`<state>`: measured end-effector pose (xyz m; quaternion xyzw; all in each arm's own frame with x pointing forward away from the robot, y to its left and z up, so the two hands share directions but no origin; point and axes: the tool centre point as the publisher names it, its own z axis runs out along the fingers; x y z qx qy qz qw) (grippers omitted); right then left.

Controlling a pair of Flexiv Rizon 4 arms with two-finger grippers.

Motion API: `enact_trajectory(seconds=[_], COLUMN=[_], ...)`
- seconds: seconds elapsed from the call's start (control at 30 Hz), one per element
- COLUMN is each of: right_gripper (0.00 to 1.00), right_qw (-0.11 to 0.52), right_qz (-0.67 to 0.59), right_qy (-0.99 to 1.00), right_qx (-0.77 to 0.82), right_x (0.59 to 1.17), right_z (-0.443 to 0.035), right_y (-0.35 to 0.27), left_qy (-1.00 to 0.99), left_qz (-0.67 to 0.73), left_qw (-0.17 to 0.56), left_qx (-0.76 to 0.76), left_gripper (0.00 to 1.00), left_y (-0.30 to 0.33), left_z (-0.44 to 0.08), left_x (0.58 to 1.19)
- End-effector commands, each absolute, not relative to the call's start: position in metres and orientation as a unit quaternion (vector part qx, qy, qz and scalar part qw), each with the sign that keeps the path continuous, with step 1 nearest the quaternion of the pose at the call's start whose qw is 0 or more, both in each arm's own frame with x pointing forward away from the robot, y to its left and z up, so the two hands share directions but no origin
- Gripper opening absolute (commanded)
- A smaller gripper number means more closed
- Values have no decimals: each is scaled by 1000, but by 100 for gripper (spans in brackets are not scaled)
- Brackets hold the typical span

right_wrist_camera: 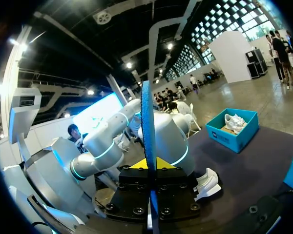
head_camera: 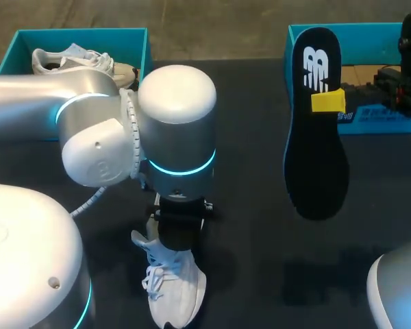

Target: Take the shoe out of the shoebox, open the shoe tongue, remove and reinsert the insole, then place the shoe into the shoebox

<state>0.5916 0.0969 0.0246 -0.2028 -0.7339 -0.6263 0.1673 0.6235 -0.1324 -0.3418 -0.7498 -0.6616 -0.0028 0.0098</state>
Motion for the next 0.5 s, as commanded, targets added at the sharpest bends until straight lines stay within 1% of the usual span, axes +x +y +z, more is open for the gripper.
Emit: enact_trajectory(seconds=[0.03, 0.5], right_gripper=[0, 0], right_qw=[168, 168], right_qz=[-626, -626], right_qy=[-734, -734], right_qx=[-202, -202], right_x=[594, 594], right_z=[24, 24], right_y=[99, 99], left_qy=[-660, -661], left_qz=[-8, -11], left_qw=[13, 36], left_qx=[-751, -749], left_gripper=[0, 0], left_y=[-142, -155], left_z=[-349, -370], left_x=[621, 614])
